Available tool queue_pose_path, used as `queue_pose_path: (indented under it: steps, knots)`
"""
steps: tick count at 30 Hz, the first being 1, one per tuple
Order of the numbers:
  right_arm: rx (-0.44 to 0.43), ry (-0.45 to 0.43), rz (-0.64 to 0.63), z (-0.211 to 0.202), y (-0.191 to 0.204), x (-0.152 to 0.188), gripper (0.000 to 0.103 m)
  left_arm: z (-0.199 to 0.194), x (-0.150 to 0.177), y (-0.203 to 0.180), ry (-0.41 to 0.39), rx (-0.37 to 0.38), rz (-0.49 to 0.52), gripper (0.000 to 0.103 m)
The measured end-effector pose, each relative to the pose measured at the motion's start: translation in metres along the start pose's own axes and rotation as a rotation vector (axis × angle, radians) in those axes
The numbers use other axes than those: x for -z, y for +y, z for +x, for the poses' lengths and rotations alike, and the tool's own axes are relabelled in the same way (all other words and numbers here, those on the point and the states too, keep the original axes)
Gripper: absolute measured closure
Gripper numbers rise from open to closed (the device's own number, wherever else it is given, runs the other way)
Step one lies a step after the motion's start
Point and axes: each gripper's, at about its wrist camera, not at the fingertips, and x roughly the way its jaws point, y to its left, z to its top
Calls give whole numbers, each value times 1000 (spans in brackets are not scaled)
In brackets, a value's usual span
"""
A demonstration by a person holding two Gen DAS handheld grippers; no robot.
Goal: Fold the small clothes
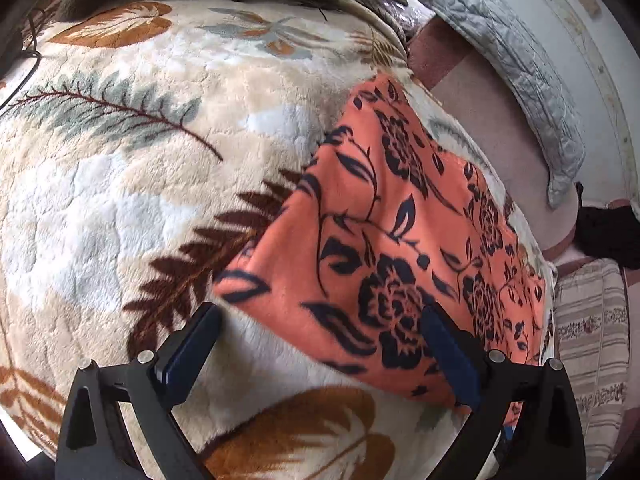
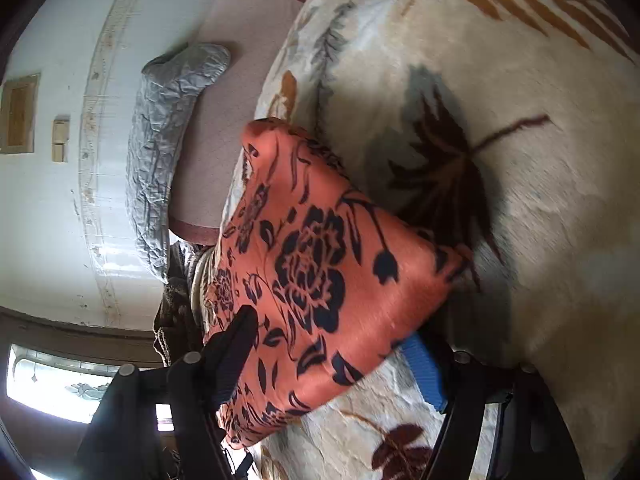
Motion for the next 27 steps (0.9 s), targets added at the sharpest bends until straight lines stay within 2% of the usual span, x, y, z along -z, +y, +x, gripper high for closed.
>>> queue_pose_path:
  steps: [4, 6, 7, 8, 9, 10, 11, 14, 19, 22, 27]
  knots:
    - [-20, -21, -38, 17, 7, -10, 25, 14, -14, -13, -66, 48, -12, 4]
    - [-41, -28, -50, 26, 10, -18, 27, 13, -11, -18, -99, 71, -12, 11]
    - [-42, -33, -58, 31, 12, -21, 32, 15, -9, -21, -98, 85, 1, 29]
    - [-35, -37, -69, 36, 14, -24, 39, 17, -14, -24, -97, 79, 23, 40]
    - [-23, -29, -81, 42, 14, -27, 63, 17, -13, -27, -116, 56, 53, 52]
    - [-14, -7, -82, 49, 11, -30, 78, 17, -13, -31, -132, 34, 82, 62]
    - [-10, 0, -72, 52, 9, -32, 79, 17, -13, -32, -141, 20, 100, 76]
    - [-6, -30, -143, 43, 22, -29, 85, 13, -17, -30, -160, 54, 101, 81]
    - [-36, -101, -290, -4, 52, -2, 87, -29, -11, -34, -189, 118, 167, 83]
    - [-32, -110, -315, -38, 54, 15, 87, -53, 9, -38, -186, 87, 236, 83]
    - [-3, -106, -342, -93, 37, 43, 87, -74, 59, -22, -122, 43, 293, 83]
